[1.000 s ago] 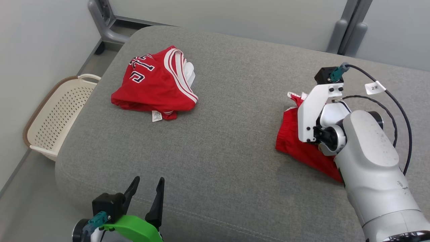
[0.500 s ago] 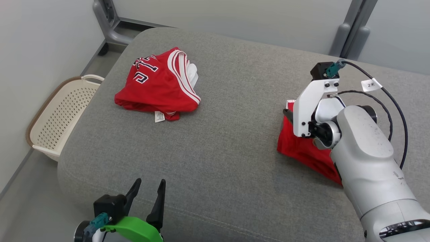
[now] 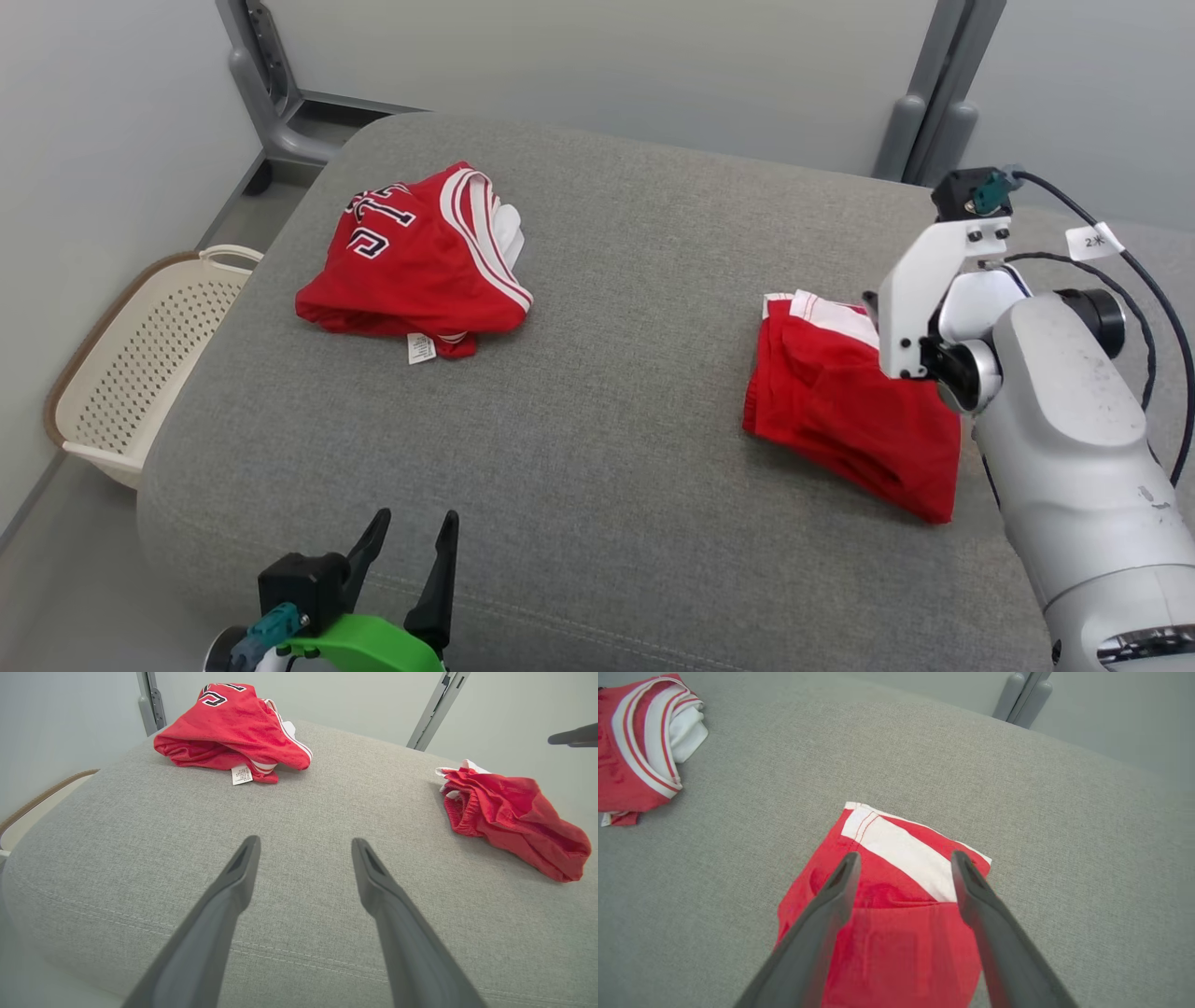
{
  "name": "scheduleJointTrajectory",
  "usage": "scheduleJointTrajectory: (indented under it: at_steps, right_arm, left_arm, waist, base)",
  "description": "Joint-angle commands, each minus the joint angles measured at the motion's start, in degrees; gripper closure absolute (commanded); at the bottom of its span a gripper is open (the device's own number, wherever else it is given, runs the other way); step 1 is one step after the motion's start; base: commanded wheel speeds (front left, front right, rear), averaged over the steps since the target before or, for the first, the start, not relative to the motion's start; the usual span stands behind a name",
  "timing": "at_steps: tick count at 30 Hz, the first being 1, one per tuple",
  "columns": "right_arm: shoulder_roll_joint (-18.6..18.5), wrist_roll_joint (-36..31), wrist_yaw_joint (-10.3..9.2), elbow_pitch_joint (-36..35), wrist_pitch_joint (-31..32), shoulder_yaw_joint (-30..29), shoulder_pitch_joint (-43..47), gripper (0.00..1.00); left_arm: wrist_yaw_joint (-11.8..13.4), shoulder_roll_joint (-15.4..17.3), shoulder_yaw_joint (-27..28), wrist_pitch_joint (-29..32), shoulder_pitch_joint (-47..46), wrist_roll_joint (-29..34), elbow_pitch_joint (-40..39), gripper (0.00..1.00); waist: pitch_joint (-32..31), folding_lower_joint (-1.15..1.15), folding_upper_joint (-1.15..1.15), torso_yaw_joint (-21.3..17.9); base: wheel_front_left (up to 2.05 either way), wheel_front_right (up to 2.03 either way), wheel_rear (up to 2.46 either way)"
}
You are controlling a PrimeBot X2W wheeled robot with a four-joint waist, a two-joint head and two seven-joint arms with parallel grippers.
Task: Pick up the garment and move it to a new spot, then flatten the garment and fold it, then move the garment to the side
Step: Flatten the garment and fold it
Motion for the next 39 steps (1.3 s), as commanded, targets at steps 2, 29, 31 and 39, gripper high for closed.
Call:
scheduleJointTrajectory:
  at_steps: [2, 29, 31, 39]
  right_arm:
    - [-0.8, -1.3, -0.02, -0.5, -0.3, -1.0, 1.7, 0.0]
    - [-5.2, -4.7, -0.02, 4.6, 10.2, -7.4, -5.5, 0.31]
    - [-5.6, -5.1, -0.03, 4.5, 11.0, -7.8, -5.7, 0.22]
    - [-5.4, -5.9, -0.03, 3.8, 12.2, -8.6, -5.0, 0.83]
  left_arm:
    - [0.4, 0.5, -0.1, 0.0, 0.6, -0.2, -0.2, 0.0]
    - [-0.8, -1.2, -1.2, -1.2, -3.4, 0.1, 0.7, 0.0]
    - [-0.8, -1.4, -1.3, -1.3, -3.5, 0.0, 0.9, 0.0]
    - [-1.6, -1.7, -1.5, -2.0, -4.3, -0.4, 2.4, 0.0]
  waist:
    - [-0.2, 0.0, 0.0, -0.2]
    - [8.9, 0.0, 0.0, 5.1]
    - [9.2, 0.0, 0.0, 5.5]
    - [10.0, 0.0, 0.0, 6.3]
  base:
    - [0.0, 0.0, 0.0]
    - [0.0, 0.0, 0.0]
    - [0.0, 0.0, 0.0]
    - [0.0, 0.0, 0.0]
